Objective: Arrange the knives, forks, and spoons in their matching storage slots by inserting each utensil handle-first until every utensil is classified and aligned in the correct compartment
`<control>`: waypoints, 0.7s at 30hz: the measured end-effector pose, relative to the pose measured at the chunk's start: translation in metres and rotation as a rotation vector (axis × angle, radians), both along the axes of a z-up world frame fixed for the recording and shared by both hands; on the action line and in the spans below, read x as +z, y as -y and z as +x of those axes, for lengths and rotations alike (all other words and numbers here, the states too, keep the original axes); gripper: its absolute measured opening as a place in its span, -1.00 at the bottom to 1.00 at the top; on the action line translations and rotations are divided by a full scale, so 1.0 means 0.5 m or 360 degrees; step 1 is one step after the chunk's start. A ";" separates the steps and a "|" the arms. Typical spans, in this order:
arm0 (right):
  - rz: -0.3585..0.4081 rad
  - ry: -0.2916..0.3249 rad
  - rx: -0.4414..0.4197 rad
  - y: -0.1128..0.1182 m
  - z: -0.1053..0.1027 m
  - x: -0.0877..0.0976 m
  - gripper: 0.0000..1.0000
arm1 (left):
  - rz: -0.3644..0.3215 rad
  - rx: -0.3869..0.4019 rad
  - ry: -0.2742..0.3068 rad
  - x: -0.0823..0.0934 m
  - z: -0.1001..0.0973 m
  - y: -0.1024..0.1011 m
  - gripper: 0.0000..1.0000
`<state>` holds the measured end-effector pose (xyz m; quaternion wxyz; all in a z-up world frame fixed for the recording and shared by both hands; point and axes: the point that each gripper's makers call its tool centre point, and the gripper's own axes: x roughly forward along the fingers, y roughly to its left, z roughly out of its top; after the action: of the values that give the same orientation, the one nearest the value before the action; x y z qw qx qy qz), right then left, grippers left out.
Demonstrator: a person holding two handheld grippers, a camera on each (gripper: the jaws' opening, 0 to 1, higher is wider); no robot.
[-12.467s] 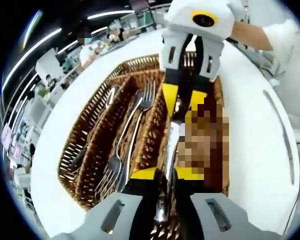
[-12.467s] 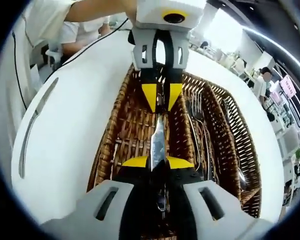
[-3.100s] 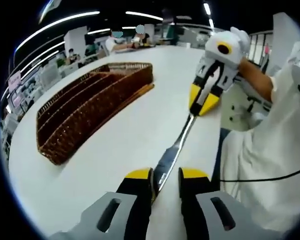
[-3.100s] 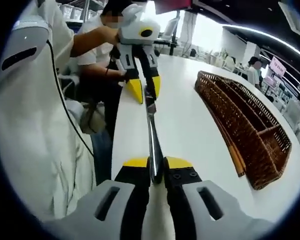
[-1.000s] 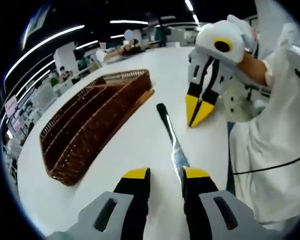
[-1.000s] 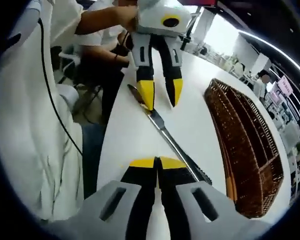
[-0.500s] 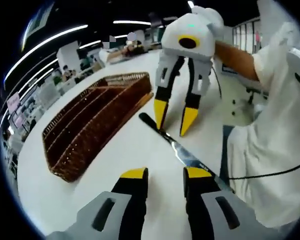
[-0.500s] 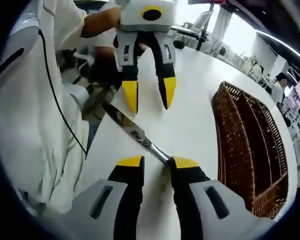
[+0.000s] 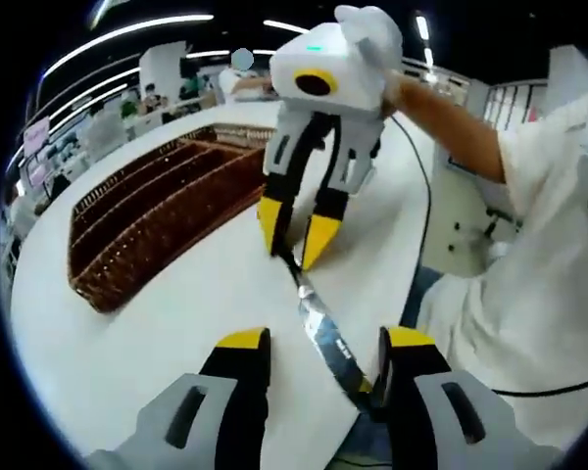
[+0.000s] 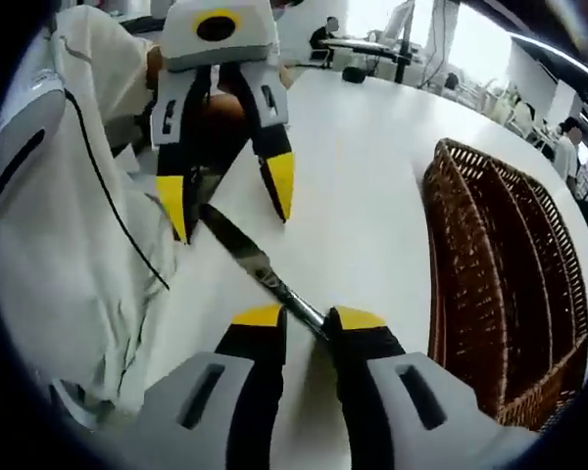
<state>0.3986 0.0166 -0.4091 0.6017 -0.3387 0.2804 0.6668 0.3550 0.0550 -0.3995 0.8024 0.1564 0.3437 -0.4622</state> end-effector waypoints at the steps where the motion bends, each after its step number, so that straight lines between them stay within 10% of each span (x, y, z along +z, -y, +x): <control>1: 0.0002 0.0006 -0.0001 0.001 -0.003 0.000 -0.70 | 0.0009 -0.0002 -0.0002 -0.001 0.000 -0.002 -0.11; 21: 0.0007 0.0014 -0.0060 0.005 -0.040 -0.007 -0.84 | 0.0158 -0.0152 -0.0005 -0.016 0.057 -0.036 -0.52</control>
<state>0.3786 0.0140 -0.4127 0.6160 -0.3350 0.2827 0.6545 0.3833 0.0730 -0.4074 0.7701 0.2117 0.3595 -0.4826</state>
